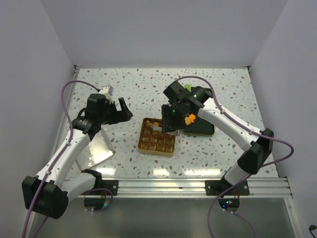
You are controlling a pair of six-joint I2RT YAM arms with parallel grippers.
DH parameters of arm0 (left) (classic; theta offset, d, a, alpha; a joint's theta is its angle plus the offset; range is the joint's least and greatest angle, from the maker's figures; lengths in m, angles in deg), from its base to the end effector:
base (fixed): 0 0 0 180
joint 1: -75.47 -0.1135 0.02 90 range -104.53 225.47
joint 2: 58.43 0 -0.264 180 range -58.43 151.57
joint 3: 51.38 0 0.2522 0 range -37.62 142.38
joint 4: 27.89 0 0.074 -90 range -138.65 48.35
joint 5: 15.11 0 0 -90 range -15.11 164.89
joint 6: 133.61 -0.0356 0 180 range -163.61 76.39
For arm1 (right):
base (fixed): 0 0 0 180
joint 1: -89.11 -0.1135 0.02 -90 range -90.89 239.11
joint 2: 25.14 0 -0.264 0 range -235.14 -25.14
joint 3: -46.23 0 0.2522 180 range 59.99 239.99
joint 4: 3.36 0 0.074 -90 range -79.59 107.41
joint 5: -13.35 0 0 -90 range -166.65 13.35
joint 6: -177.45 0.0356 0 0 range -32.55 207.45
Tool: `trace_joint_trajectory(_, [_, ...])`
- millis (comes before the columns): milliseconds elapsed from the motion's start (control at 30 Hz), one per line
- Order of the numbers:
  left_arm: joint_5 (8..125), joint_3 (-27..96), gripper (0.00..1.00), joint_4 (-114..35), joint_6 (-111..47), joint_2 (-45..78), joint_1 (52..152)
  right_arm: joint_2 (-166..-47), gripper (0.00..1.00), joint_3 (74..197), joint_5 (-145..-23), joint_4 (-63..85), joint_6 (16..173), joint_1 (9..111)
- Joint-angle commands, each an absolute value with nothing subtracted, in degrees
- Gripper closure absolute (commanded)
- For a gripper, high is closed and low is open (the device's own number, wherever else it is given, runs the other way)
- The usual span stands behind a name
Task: Pack the cookies
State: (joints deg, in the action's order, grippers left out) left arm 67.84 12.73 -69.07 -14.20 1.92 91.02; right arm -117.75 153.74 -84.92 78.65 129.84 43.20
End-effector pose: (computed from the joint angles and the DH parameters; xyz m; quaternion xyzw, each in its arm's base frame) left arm 0.2184 -0.0653 0.2930 -0.0809 0.8916 -0.2200 0.3874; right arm 0.2177 0.2321 0.3414 -0.0443 0.9767 0.1886 0.0928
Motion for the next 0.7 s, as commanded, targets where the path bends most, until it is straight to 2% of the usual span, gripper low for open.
trace_joint_trajectory(0, [67.6,14.1,0.0,-67.6,-14.2,1.2,91.3,-115.4,0.53,160.3,-82.2,82.4,130.6,43.0])
trace_joint_trajectory(300, [67.8,17.0,0.0,-69.3,-15.5,2.2,91.3,-118.7,0.53,172.1,-77.0,88.7,128.2,44.8])
trace_joint_trajectory(667, [67.5,19.0,0.0,-70.1,-16.5,3.8,91.3,-121.2,0.54,171.8,-76.7,88.7,121.4,61.7])
